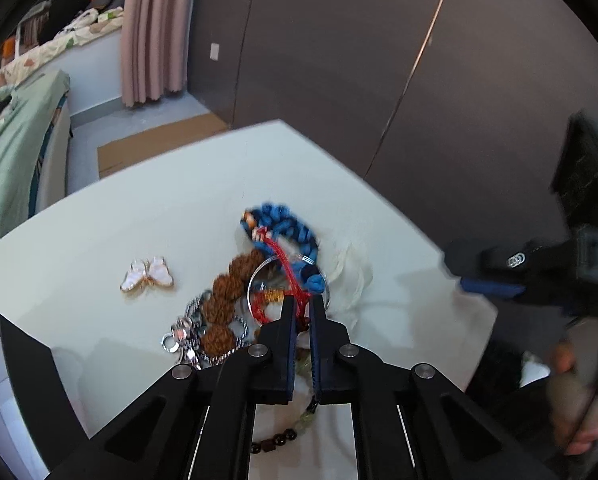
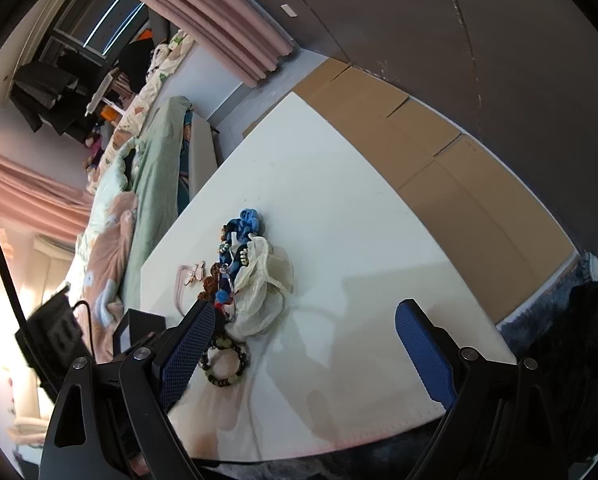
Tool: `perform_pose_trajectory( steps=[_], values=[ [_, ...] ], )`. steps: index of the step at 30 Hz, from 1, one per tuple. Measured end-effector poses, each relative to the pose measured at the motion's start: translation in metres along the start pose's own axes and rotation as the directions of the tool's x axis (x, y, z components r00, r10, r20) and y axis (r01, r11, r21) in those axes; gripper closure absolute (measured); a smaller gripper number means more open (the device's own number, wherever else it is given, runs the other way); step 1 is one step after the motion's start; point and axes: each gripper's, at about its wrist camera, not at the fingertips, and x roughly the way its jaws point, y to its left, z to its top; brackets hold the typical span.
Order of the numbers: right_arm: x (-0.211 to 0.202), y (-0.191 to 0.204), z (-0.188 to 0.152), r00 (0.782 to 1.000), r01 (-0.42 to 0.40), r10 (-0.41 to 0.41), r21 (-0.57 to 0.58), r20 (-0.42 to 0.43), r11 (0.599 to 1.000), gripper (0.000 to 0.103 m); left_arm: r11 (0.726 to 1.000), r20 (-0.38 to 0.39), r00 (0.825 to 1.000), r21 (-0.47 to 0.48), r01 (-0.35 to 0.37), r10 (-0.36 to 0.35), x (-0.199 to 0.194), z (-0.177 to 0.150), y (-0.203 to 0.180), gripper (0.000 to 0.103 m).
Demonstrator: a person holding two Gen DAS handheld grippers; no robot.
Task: Organize jewelry
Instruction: 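Grasp the red string bracelet from the jewelry pile with the left gripper, then grasp the silver bangle with the right gripper while the left gripper lifts the red bracelet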
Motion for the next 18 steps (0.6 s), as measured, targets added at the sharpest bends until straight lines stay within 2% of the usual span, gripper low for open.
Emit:
perform_pose_trajectory(
  steps=[4,6,10,12,18],
  values=[
    [0.009,0.002,0.001,0.999,-0.025,0.025,0.005,-0.021,1.000,0.011,0.999,0.045,0.999,-0.022,0.025,-0.024,-0.014,0.005,0.005,0.097],
    [0.016,0.004,0.002,0.998,-0.052,0.052,0.006,-0.034,0.999,0.019,0.998,0.068,0.997,-0.045,0.033,-0.030,-0.021,0.008,0.009,0.097],
    [0.028,0.017,0.001,0.993,-0.106,0.106,-0.005,-0.056,0.994,0.030,0.995,0.098,0.995,-0.090,0.040,-0.032,-0.033,0.014,0.023,0.098],
    [0.034,0.027,-0.001,0.988,-0.140,0.139,-0.019,-0.064,0.990,0.041,0.994,0.104,0.994,-0.105,0.037,-0.026,-0.035,0.017,0.028,0.097],
    [0.043,0.048,-0.008,0.976,-0.211,0.209,-0.042,-0.060,0.977,0.055,0.989,0.115,0.993,-0.146,0.009,0.008,-0.040,0.017,0.042,0.097]
  ],
)
